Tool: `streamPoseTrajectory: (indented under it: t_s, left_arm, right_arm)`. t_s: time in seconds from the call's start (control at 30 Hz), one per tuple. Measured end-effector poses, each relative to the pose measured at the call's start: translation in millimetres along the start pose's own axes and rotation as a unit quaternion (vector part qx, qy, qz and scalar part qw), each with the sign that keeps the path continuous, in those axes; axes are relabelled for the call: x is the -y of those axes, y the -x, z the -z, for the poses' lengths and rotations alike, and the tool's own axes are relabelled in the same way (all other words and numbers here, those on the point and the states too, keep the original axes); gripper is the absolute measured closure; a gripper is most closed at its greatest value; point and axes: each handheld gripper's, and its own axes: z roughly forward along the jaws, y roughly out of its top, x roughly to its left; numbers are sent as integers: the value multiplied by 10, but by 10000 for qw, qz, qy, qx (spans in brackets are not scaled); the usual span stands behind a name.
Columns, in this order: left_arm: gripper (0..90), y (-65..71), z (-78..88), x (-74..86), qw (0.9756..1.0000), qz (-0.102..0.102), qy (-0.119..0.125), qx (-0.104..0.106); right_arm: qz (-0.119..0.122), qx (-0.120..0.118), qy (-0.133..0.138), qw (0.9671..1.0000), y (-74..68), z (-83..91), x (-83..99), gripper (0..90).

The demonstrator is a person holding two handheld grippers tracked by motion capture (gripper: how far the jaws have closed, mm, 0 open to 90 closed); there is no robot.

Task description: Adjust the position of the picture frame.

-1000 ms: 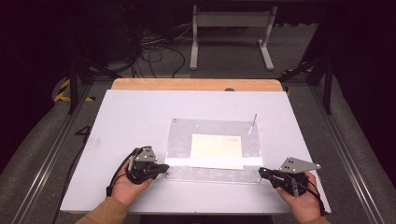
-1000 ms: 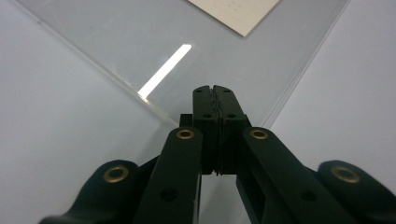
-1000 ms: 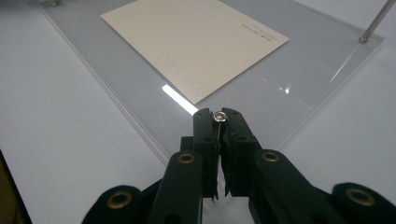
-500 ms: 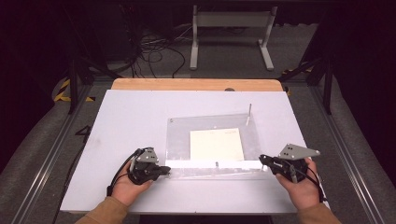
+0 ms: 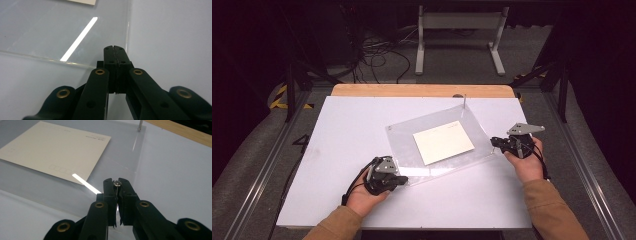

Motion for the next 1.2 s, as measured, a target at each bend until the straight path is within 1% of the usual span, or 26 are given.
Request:
streamPoseTrajectory:
  t_s: [0.07, 0.1, 0.13, 0.17, 0.2, 0.23, 0.27, 0.33, 0.37, 0.4, 0.43, 0.47, 0.53, 0.57, 0.63, 0.67, 0.73, 0.83, 0.87, 0.9, 0.97, 1.03, 1.07, 1.1, 1.13, 1.2]
  left_arm:
    - [871, 8, 2, 5, 10000, -26, 20, -49]
    - [855, -5, 15, 17, 9999, 9, 85, -110]
    - [823, -19, 31, 25, 9998, 82, 161, -117]
    - [803, -38, 50, 33, 9996, 157, 228, -99]
    - [775, -38, 50, 33, 9996, 157, 228, -99]
    - [775, -59, 82, 44, 9991, 269, 318, -103]
    - [750, -71, 102, 51, 9990, 277, 353, -90]
    - [720, -68, 130, 65, 9988, 324, 365, -14]
    - [697, -62, 132, 66, 9988, 341, 350, 20]
    - [663, -38, 124, 59, 9992, 330, 233, 42]
    - [659, -38, 124, 59, 9992, 330, 233, 42]
    - [641, -5, 98, 35, 9997, 258, 16, 49]
    - [628, 21, 64, 5, 9997, 194, -102, 60]
    - [616, 30, 41, -13, 9998, 160, -100, 32]
    - [603, 44, 1, -47, 9998, 101, -143, -10]
    - [605, 48, -9, -56, 9998, 98, -158, -28]
    - [643, 39, -22, -79, 9998, 41, -165, -52]
    - [679, 35, -34, -86, 9998, 57, -140, -110]
    - [679, 35, -41, -91, 9999, 8, -130, -113]
    - [679, 45, -50, -98, 9998, 3, -133, -118]
    - [700, 54, -67, -118, 9996, -127, -163, -180]
    - [741, 61, -85, -134, 9994, -201, -166, -245]
    - [777, 63, -89, -142, 9991, -233, -195, -291]
    - [823, 64, -89, -146, 9991, -238, -223, -274]
    - [826, 65, -95, -149, 9991, -264, -217, -247]
    - [827, 66, -92, -155, 9989, -288, -244, -263]
  right_arm:
    - [-100, 20, -77, 9999, 37, -65, 36, 850]
    - [-165, 4, 23, 9999, 51, -73, 54, 850]
    - [-237, -4, 60, 9997, 60, -69, 67, 849]
    - [-244, 1, 96, 9997, 59, -70, 76, 847]
    - [-244, 1, 96, 9997, 59, -70, 76, 847]
    - [-255, 11, 120, 9996, 53, -71, 85, 845]
    - [-267, 63, 140, 9995, 42, -64, 94, 837]
    - [-339, 127, 204, 9991, 21, -41, 107, 774]
    - [-402, 172, 283, 9986, 5, -15, 117, 747]
    - [-432, 212, 359, 9982, -17, 26, 135, 725]
    - [-432, 212, 359, 9982, -17, 26, 135, 725]
    - [-432, 261, 445, 9977, -47, 83, 167, 714]
    - [-441, 268, 520, 9973, -63, 126, 201, 714]
    - [-474, 270, 580, 9968, -70, 161, 233, 715]
    - [-528, 262, 600, 9965, -66, 203, 261, 719]
    - [-534, 286, 628, 9962, -59, 239, 267, 723]
    - [-594, 298, 737, 9951, -52, 302, 268, 730]
    - [-589, 282, 807, 9946, -63, 356, 263, 732]
    - [-555, 281, 823, 9947, -78, 383, 263, 732]
    - [-531, 267, 843, 9947, -84, 397, 264, 733]
    - [-531, 249, 863, 9945, -94, 418, 275, 735]
    - [-550, 240, 869, 9944, -97, 432, 286, 737]
    - [-564, 220, 865, 9944, -98, 437, 292, 739]
    - [-563, 212, 866, 9944, -100, 443, 301, 740]
    - [-573, 204, 861, 9944, -103, 449, 310, 740]
    - [-572, 198, 867, 9944, -104, 455, 319, 741]
